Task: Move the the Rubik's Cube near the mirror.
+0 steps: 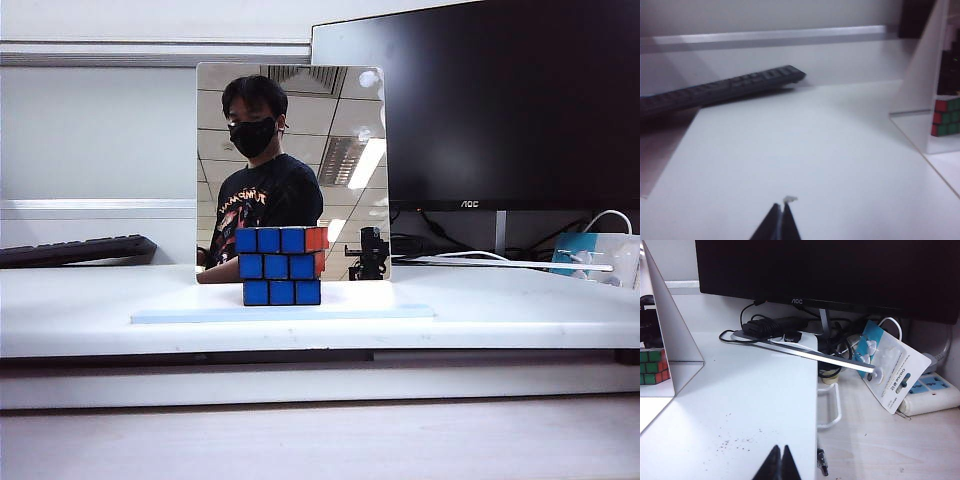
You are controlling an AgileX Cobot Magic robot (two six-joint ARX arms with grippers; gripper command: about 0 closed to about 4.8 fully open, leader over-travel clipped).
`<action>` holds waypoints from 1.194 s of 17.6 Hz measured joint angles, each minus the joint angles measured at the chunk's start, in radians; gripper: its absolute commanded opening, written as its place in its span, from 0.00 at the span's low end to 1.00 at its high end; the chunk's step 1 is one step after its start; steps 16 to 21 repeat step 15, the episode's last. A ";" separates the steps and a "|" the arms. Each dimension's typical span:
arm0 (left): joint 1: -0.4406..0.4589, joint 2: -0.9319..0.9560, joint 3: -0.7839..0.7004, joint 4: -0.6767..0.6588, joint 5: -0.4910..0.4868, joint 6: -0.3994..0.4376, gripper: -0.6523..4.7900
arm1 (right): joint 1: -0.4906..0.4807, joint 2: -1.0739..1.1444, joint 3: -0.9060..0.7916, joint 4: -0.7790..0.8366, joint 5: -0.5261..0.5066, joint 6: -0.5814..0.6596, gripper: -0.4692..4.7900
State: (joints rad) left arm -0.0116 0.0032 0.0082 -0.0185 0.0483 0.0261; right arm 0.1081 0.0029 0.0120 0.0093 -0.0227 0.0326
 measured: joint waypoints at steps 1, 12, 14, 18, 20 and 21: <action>0.000 0.000 0.000 0.000 0.000 0.000 0.11 | 0.000 0.000 0.000 0.000 0.000 0.000 0.09; 0.000 0.000 0.000 0.008 -0.045 -0.050 0.11 | 0.000 0.000 0.000 0.000 0.000 0.000 0.09; 0.000 0.000 0.000 0.008 -0.045 -0.050 0.11 | 0.000 0.000 0.000 0.000 0.000 0.000 0.09; 0.000 0.000 0.000 0.008 -0.045 -0.050 0.11 | 0.000 0.000 0.000 0.000 0.000 0.000 0.09; 0.000 0.000 0.000 0.008 -0.045 -0.050 0.11 | 0.000 0.000 0.000 0.000 0.000 0.000 0.09; 0.000 0.000 0.000 0.008 -0.045 -0.050 0.11 | 0.000 0.000 0.000 0.000 0.000 0.000 0.09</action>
